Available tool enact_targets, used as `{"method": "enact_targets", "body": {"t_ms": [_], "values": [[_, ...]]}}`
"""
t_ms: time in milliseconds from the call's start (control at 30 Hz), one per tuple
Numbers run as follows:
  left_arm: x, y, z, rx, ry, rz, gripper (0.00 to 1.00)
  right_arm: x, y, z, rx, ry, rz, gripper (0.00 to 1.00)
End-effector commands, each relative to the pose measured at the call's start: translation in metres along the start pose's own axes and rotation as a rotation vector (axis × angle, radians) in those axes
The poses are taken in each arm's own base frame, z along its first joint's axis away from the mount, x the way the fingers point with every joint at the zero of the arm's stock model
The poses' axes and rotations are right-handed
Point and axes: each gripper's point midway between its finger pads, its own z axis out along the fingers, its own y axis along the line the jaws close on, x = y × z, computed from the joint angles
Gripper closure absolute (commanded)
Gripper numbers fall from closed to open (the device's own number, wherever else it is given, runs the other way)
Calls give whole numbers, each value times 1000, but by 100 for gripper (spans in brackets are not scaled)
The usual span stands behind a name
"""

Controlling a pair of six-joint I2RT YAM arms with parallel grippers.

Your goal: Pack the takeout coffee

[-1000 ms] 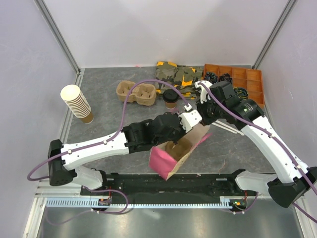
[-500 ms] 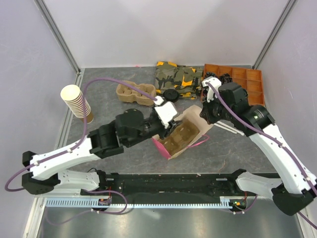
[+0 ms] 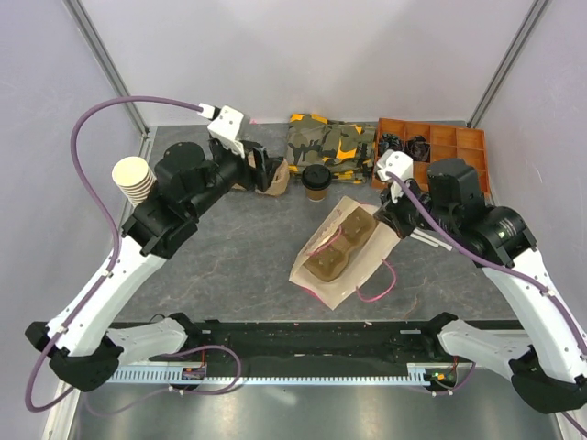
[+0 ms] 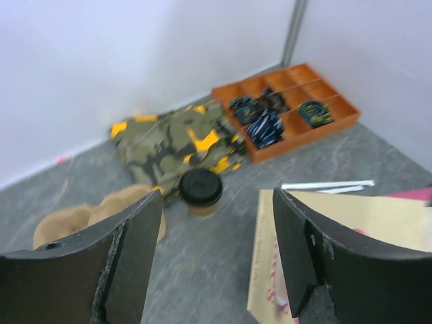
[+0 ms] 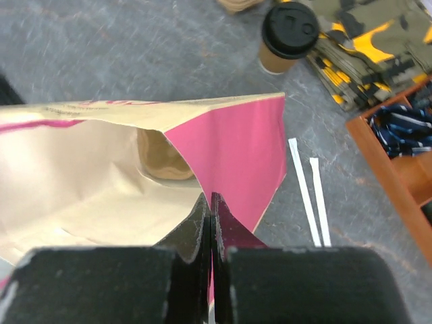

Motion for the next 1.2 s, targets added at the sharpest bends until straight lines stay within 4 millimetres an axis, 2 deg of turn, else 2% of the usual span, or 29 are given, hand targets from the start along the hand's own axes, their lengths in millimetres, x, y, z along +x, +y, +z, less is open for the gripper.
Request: {"method": "enact_targets", "body": {"t_ms": [0,33,67,100,133,167,233,267,300,400,433,533,600,633,667,700,733,800,833,867,900,933,967,1000,1033,1167], "values": [[45,19,7,4,166,-154,26,-16,12,-6,-121,-1,-169,100],[51,41,10,-48,194,-189,25,-12,12,-5,-125,34,-161,100],[68,52,19,-67,256,-227,25,-16,9,2,-129,59,-158,100],[84,55,18,-52,329,-269,25,-16,8,4,-132,82,-155,100],[86,74,18,-99,341,-287,25,-11,8,4,-142,119,-149,100],[101,83,26,-112,390,-301,24,-14,7,7,-150,129,-163,100],[111,94,29,-113,441,-255,17,-13,6,9,-156,142,-172,100],[124,100,36,-121,487,-249,17,-13,6,10,-158,147,-177,100],[119,99,40,-75,486,-213,17,-11,5,11,-162,161,-180,100],[128,107,43,-66,523,-176,17,0,5,16,-175,217,-172,100],[126,106,43,-47,516,-160,13,3,4,17,-173,232,-169,100],[110,87,44,93,477,-81,5,14,4,23,-181,268,-170,100],[106,75,50,180,467,-33,5,24,5,27,-193,301,-159,100],[119,67,59,198,502,-15,4,27,6,28,-197,310,-150,100],[121,65,66,217,501,35,3,30,7,27,-200,320,-143,100],[126,53,72,248,513,59,2,32,8,27,-202,326,-139,100],[143,52,84,256,549,62,0,33,8,24,-197,320,-137,100],[143,42,103,280,536,96,0,35,5,22,-174,329,-135,100],[156,42,116,282,560,101,0,36,5,21,-165,331,-125,100],[146,41,130,279,524,129,0,38,3,20,-150,339,-119,100],[149,36,139,292,525,144,0,38,2,19,-143,340,-113,100],[167,37,154,290,559,145,0,41,3,19,-140,348,-97,100],[154,37,166,283,522,159,0,43,3,18,-132,352,-92,100],[155,37,174,282,520,161,0,46,3,16,-127,357,-83,100],[161,39,188,277,523,168,0,48,4,16,-124,360,-71,100],[179,39,213,279,538,210,0,54,2,12,-96,369,-56,100]]}}
